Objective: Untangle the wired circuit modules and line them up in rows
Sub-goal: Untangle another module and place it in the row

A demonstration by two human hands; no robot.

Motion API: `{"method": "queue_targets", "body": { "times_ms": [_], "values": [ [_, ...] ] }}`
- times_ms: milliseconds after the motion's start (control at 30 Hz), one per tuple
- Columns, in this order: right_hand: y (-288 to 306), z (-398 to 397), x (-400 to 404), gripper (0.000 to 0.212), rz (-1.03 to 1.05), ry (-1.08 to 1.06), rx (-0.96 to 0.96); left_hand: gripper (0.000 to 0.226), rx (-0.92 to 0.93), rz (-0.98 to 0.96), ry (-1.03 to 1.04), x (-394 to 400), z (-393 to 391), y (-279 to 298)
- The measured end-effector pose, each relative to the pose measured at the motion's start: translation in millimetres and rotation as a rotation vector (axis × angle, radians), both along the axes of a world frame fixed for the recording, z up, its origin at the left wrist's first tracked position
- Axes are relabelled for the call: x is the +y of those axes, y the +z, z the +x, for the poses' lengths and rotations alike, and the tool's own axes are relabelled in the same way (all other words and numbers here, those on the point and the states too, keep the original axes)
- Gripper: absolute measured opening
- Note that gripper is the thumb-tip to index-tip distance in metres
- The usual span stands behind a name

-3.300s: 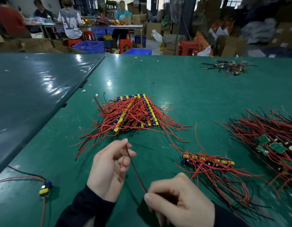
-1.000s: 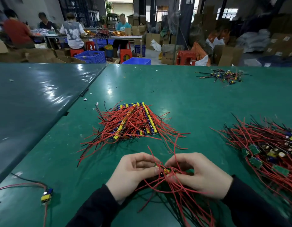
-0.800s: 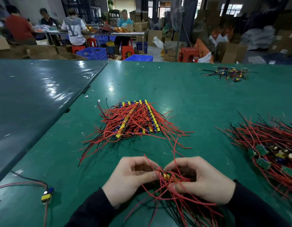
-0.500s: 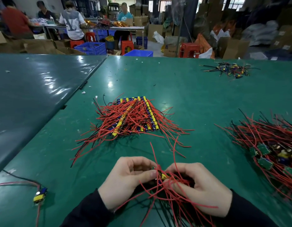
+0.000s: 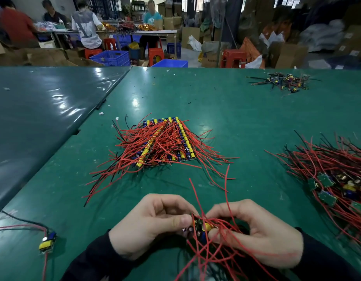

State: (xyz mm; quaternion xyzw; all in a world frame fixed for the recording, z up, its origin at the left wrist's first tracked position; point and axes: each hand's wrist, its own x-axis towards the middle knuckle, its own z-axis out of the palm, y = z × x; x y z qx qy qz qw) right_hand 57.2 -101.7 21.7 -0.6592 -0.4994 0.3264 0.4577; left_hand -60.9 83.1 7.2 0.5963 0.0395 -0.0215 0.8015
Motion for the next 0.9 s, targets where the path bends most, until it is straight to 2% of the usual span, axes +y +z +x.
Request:
{"method": "queue_targets", "body": {
  "times_ms": [167, 267, 367, 467, 567, 633, 733, 833, 900],
  "values": [
    [-2, 9, -4, 0.012, -0.055, -0.072, -0.262, 0.009, 0.046, 0.115, 0.100, 3, 0, 0],
    [1, 15, -9, 0.031, -0.100, -0.143, -0.403, 0.014, 0.031, 0.172, 0.185, 8, -2, 4],
    [4, 25, -14, 0.049, -0.120, -0.269, -0.497, 0.022, 0.030, 0.072, 0.322, 13, -2, 8],
    [5, 34, -19, 0.038, -0.142, -0.368, -0.499, 0.033, 0.052, 0.000, 0.397, 16, -1, 8],
    [9, 40, -26, 0.050, -0.171, -0.323, -0.330, 0.028, 0.048, -0.003, 0.430, 18, -2, 12],
    [13, 43, -29, 0.060, -0.051, -0.348, -0.147, 0.026, 0.013, 0.021, 0.415, 20, -5, 16],
    [17, 46, -27, 0.058, 0.253, -0.605, -0.025, 0.026, -0.075, 0.024, 0.379, 21, -11, 24],
    [16, 49, -26, 0.047, 0.450, -0.921, -0.171, 0.025, -0.166, -0.020, 0.415, 24, -15, 29],
    [17, 46, -26, 0.044, 0.484, -1.011, -0.282, 0.024, -0.204, -0.089, 0.466, 27, -16, 30]
  ]
}}
